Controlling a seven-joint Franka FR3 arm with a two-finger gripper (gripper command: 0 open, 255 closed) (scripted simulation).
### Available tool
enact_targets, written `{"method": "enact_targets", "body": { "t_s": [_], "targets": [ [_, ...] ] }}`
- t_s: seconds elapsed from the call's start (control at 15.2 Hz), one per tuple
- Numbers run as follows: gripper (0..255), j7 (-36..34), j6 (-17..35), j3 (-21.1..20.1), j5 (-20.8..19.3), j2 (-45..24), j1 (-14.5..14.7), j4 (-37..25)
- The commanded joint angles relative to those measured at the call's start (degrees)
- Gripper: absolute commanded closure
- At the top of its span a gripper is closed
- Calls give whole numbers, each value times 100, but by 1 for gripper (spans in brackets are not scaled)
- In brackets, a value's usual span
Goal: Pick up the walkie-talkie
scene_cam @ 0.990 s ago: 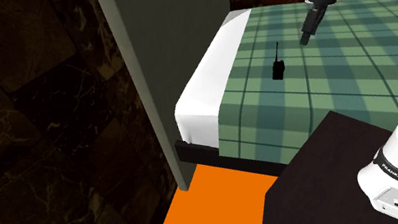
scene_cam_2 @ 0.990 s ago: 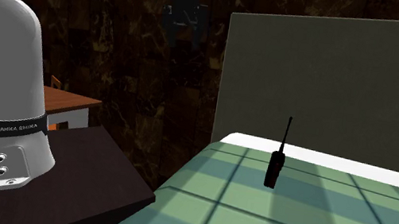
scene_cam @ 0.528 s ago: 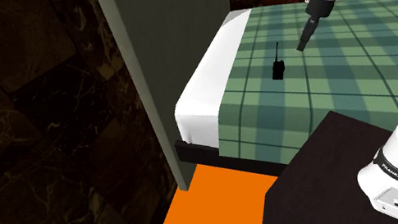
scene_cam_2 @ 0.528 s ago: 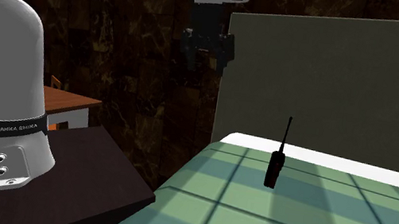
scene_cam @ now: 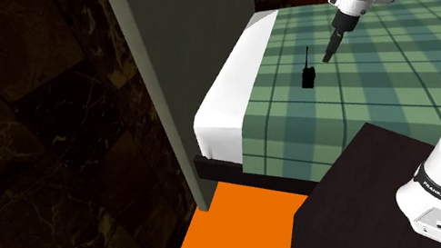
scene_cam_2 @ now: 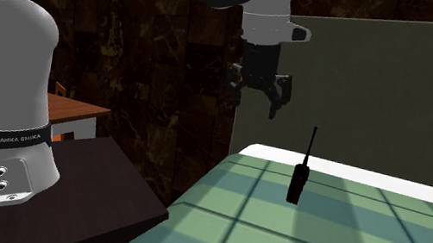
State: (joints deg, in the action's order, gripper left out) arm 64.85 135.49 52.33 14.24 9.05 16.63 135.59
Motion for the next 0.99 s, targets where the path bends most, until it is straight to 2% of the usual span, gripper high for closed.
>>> {"method": "enact_targets", "body": {
  "t_s": [0.0,0.07,0.13,0.26,0.4,0.73,0.92],
  "targets": [
    [0,1062,-54,465,1091,-768,326,-354],
    [0,1605,-194,567,1712,-1239,344,-575],
    [0,2095,-375,558,2285,-1703,240,-809],
    [0,2806,-708,226,3109,-2456,-270,-1279],
    [0,3290,-984,-140,3663,-3058,-795,-1756],
    [0,4008,-1561,-854,4545,-4332,-1858,-3046],
    [0,4113,-1527,-957,4669,-4489,-1957,-3117]
  ]
}}
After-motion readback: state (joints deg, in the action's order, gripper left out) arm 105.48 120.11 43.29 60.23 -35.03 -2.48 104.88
